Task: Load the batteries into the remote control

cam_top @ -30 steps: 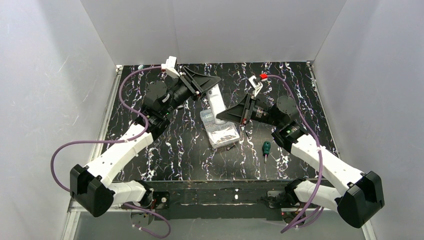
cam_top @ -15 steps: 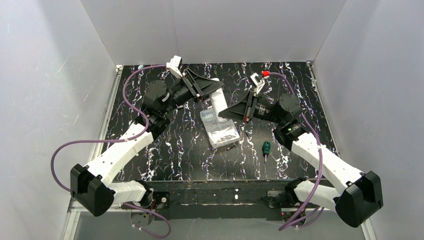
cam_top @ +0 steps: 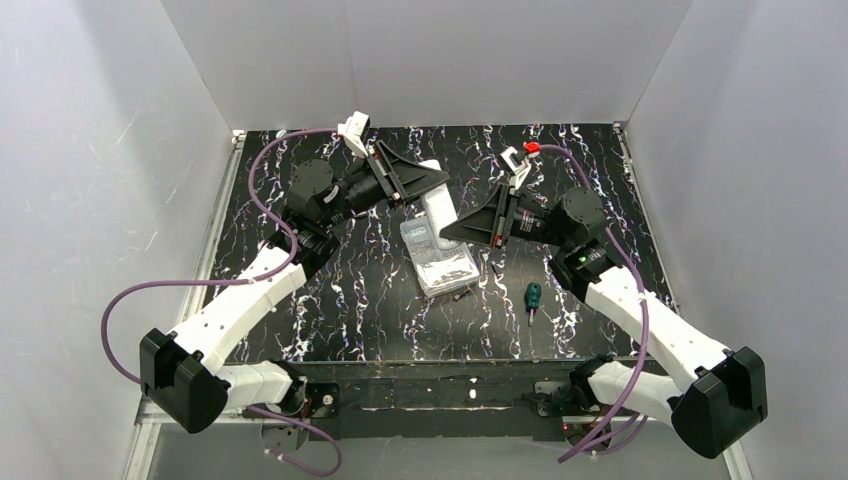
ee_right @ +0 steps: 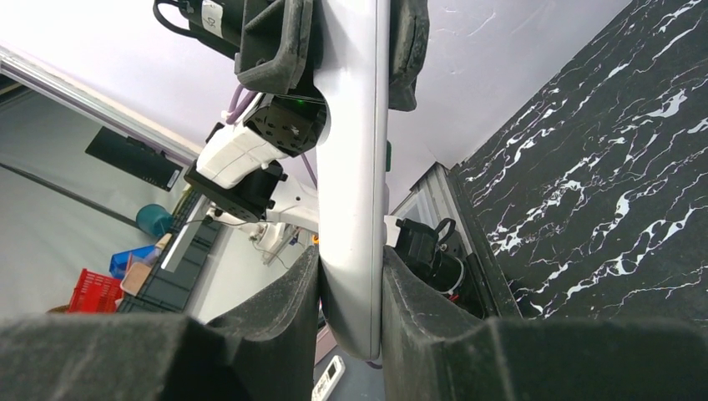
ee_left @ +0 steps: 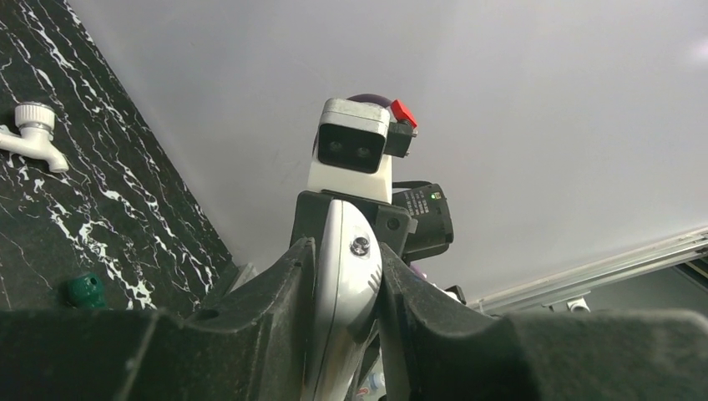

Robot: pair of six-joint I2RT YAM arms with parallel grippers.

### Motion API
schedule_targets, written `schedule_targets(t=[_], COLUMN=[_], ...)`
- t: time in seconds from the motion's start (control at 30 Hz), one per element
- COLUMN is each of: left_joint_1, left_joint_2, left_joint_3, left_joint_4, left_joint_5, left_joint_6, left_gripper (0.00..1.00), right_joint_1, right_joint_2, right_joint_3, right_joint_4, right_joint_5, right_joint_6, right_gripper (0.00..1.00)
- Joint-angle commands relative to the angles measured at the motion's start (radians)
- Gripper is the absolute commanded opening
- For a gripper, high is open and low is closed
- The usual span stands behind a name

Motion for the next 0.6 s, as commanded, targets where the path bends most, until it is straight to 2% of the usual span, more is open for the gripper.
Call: schedule_targets(t=[0.0, 0.13, 0.33, 0.57], left_joint_1=[0.002, 0.002, 0.002, 0.003], left_joint_2=[-0.041, -0.032, -0.033, -0.030], left_joint_3=[0.054, 0.058, 0.072, 0.067], left_joint_4=[0.108, 0.132, 0.125, 0.142], left_joint_5=[0.081, 0.117, 0.158, 0.172], left_joint_6=[-0.002, -0.003, 0.014, 0.022], left_gripper=[0.33, 0.36, 0.31, 0.33], right_joint_1=[-0.017, -0.022, -0.023, -0.024], right_joint_2=[-0.024, -0.026, -0.027, -0.026], right_joint_3=[0.056, 0.062, 0.067, 0.075], right_joint_4=[-0.002, -0.010, -0.014, -0.018], right_joint_5=[-0.009, -0.012, -0.014, -0.024], right_joint_6=[-0.028, -0.032, -0.032, -0.037], right_gripper=[0.01, 0.01, 0.01, 0.01])
